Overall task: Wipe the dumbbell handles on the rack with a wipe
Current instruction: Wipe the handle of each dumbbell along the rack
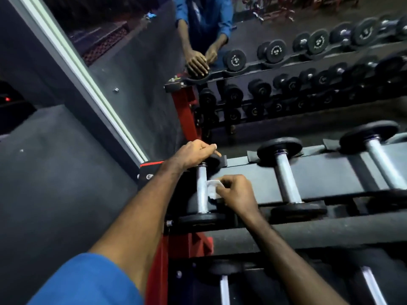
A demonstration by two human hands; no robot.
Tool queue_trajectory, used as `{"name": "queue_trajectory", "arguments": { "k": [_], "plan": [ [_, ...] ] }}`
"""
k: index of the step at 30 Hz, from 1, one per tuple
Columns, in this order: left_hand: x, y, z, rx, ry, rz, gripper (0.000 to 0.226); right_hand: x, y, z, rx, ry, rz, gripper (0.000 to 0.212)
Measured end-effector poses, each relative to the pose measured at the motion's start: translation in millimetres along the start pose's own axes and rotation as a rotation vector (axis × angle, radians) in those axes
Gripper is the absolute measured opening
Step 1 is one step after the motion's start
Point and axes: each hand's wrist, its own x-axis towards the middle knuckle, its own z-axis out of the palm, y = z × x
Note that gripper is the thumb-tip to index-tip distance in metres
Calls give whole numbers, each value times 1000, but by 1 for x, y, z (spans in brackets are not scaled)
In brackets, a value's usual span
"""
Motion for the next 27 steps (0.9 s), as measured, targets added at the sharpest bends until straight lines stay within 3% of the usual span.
{"name": "queue_trajectory", "arguments": {
  "k": [3,7,10,12,16,18,22,25,27],
  "plan": [
    [1,-3,-1,-24,-15,41,52,11,-5,25,-40,7,138,13],
    [3,-10,0,-46,12,64,43,1,-4,22,-115,122,206,6],
    [5,-13,3,-50,11,62,49,3,-3,12,-234,192,199,4],
    [6,-14,3,-69,21,64,53,15,-6,13,-278,106,188,8],
    [3,-12,0,-52,31,47,52,13,-16,28,109,-142,361,11],
    [0,-10,0,-39,30,41,49,6,-17,32,290,-178,479,13],
    [1,-8,-1,-46,32,32,45,22,-30,36,409,-183,577,9],
    [0,-8,-1,-37,37,29,43,29,-33,43,450,-179,568,34],
    [0,-7,-2,-43,43,29,43,24,-27,46,304,-245,534,52]
  ]
}}
